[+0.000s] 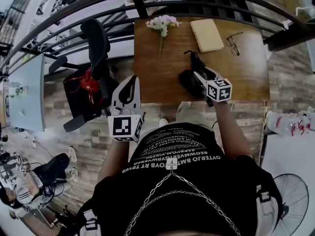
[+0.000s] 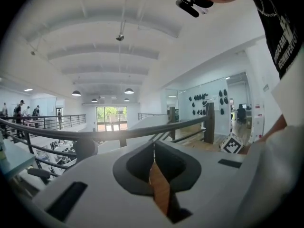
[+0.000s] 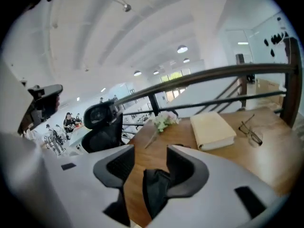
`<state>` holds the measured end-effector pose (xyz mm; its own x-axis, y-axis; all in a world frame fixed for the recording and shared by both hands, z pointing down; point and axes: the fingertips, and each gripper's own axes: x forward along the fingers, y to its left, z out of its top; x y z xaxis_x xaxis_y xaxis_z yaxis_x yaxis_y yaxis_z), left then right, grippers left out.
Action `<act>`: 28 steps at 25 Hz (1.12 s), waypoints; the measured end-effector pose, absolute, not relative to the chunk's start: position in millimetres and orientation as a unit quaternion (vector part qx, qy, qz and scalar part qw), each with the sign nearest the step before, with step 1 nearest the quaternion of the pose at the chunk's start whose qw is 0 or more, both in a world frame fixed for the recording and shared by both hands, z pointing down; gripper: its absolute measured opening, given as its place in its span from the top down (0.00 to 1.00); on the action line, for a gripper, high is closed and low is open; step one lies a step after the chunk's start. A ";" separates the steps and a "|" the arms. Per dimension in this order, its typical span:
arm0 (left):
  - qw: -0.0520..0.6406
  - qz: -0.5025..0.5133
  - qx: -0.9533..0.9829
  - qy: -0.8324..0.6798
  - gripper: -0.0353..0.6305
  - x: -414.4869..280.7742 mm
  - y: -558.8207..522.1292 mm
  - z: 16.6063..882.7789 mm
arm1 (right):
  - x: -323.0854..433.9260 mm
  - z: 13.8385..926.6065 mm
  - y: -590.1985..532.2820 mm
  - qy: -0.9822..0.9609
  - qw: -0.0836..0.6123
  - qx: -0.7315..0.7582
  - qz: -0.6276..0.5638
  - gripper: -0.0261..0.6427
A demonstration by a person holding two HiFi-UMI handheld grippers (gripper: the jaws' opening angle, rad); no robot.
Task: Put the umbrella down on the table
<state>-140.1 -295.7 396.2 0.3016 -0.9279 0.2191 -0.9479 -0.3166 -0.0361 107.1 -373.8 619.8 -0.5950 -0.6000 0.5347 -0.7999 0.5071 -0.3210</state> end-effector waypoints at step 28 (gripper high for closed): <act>-0.011 0.017 0.858 -0.514 0.90 -134.0 -206.4 318.7 | 114.2 325.3 -208.5 -0.859 0.070 0.507 0.009 0.94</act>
